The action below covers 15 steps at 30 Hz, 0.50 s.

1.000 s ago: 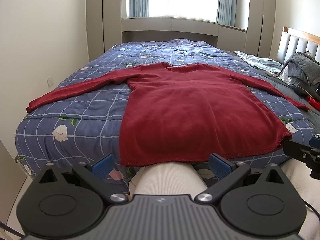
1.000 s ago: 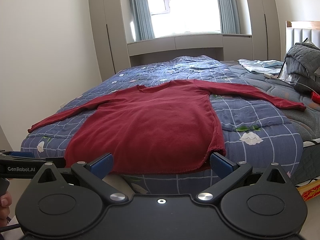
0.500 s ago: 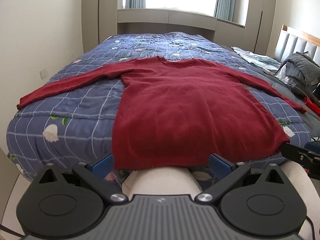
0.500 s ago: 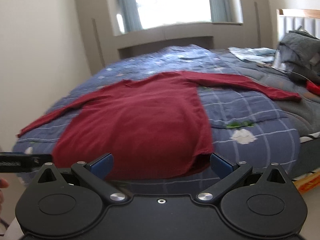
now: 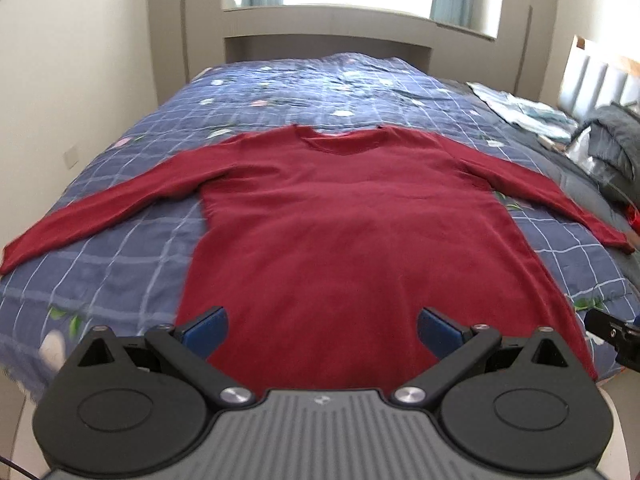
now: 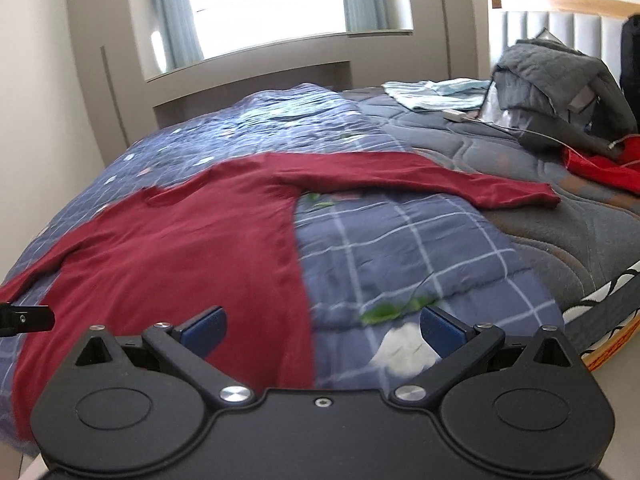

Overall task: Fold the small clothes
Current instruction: 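Reach the right gripper to the sweater's sleeve cuff and grasp it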

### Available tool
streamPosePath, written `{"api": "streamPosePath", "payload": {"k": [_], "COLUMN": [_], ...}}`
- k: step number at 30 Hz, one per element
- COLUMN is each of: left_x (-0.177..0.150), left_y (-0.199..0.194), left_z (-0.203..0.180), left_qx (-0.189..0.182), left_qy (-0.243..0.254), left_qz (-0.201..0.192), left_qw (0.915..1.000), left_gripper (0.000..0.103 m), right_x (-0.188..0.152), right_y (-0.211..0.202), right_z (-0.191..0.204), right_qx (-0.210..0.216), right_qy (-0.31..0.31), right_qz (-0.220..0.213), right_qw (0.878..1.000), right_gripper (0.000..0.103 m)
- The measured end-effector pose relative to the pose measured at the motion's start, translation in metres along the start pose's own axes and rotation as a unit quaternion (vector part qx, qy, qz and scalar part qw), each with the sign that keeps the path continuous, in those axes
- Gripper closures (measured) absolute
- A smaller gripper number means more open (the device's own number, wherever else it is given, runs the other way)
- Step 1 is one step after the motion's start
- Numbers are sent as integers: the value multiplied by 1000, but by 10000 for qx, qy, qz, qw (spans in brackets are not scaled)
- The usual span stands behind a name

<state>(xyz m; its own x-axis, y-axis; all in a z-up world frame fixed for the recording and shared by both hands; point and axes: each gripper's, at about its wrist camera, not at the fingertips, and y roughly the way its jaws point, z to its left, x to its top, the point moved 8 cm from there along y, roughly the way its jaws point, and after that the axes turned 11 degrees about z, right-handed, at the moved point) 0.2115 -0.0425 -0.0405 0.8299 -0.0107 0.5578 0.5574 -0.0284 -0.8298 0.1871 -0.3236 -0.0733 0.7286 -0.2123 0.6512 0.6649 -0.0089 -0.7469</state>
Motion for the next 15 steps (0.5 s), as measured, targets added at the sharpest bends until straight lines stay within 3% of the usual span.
{"api": "streamPosePath", "payload": {"k": [7,12,15], "left_x": [59,101,124], "left_y": [41,76,100], "left_z": [-46,-92,-120], "left_qx": [-41,-350,-288], "left_qy": [314,673,851], "left_qz": [22,-98,-173], "left_qw": [9995,9971,9958], "left_gripper": [0,0,0], "right_x": [33,56,70], "right_y": [48,72,85], "right_z": [-44,-83,-114], "right_qx": [-159,-256,-293], "right_qy": [405,613,699], "right_qz": [-64,-350,-478], "right_qw": [9990,9972,9960], "right_gripper": [0,0,0]}}
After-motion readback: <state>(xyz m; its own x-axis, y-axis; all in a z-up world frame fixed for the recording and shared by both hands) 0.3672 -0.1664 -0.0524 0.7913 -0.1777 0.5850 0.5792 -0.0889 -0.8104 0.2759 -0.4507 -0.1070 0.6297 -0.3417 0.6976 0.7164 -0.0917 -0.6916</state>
